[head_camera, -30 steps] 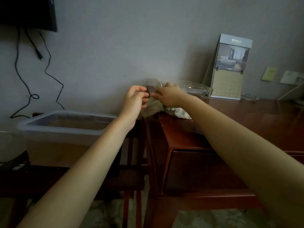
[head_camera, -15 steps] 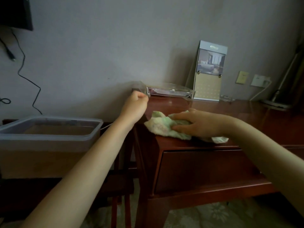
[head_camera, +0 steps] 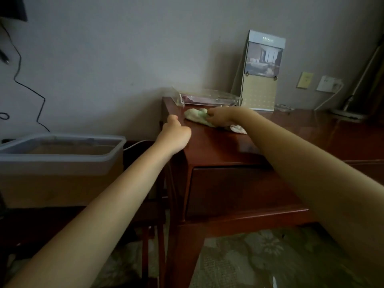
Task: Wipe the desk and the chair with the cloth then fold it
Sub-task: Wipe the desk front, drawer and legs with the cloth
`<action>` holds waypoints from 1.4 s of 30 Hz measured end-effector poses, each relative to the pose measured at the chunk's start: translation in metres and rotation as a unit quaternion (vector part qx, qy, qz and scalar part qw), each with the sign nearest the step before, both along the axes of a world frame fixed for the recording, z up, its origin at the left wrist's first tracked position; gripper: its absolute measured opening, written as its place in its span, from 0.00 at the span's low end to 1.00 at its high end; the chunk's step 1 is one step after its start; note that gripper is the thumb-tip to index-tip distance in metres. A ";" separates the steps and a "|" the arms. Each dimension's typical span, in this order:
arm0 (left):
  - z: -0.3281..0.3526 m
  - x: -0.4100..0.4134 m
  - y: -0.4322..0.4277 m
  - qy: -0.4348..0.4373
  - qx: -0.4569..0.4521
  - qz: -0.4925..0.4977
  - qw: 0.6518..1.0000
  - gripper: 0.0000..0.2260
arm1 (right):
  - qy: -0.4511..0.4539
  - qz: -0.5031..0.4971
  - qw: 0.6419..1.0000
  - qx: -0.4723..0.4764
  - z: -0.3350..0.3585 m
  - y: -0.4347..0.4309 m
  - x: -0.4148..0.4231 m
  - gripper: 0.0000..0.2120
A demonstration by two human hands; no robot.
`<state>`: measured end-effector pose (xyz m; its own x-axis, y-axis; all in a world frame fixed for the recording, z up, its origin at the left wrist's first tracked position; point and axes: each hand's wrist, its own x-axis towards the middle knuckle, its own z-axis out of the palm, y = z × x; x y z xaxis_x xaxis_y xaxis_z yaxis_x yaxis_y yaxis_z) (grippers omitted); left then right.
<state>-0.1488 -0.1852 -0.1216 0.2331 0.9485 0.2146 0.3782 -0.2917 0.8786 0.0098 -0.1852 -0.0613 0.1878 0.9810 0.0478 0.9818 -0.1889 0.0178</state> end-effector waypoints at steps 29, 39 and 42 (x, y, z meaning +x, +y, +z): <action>-0.023 -0.004 -0.012 -0.308 -0.030 0.023 0.951 0.25 | -0.052 0.121 0.991 -0.006 -0.001 0.009 -0.037 0.23; -0.023 -0.017 -0.016 -0.301 0.010 -0.003 0.954 0.16 | 0.000 0.327 0.944 0.055 -0.017 -0.070 -0.051 0.15; -0.015 -0.019 -0.031 -0.265 0.125 -0.035 0.955 0.11 | 0.015 0.331 0.943 0.036 -0.014 -0.072 -0.058 0.16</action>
<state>-0.1677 -0.2159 -0.1366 0.0904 0.8384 0.5375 -0.1294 -0.5252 0.8411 -0.0486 -0.2569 -0.0750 -0.4620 0.8784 0.1224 0.8849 0.4657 -0.0023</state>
